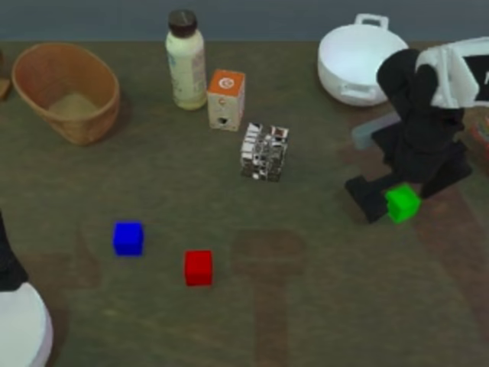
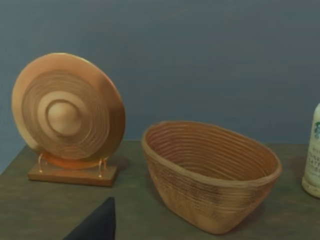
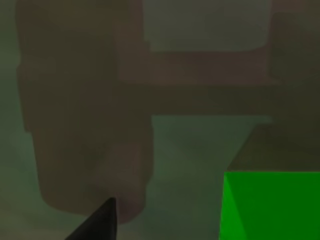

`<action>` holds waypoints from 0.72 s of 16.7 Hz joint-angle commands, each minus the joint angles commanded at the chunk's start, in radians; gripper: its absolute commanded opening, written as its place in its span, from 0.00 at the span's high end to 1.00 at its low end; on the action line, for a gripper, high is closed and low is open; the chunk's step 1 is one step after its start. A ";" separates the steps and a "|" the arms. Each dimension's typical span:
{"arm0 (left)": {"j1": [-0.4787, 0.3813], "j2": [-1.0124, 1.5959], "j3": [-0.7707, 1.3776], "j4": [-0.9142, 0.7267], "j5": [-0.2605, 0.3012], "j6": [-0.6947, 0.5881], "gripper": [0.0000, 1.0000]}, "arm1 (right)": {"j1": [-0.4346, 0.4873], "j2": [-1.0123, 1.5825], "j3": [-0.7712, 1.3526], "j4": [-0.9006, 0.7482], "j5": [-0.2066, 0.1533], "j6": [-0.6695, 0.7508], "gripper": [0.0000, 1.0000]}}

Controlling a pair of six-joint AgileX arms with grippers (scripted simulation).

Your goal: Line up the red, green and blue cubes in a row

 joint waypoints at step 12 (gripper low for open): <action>0.000 0.000 0.000 0.000 0.000 0.000 0.00 | 0.000 0.000 0.000 0.000 0.000 0.000 0.83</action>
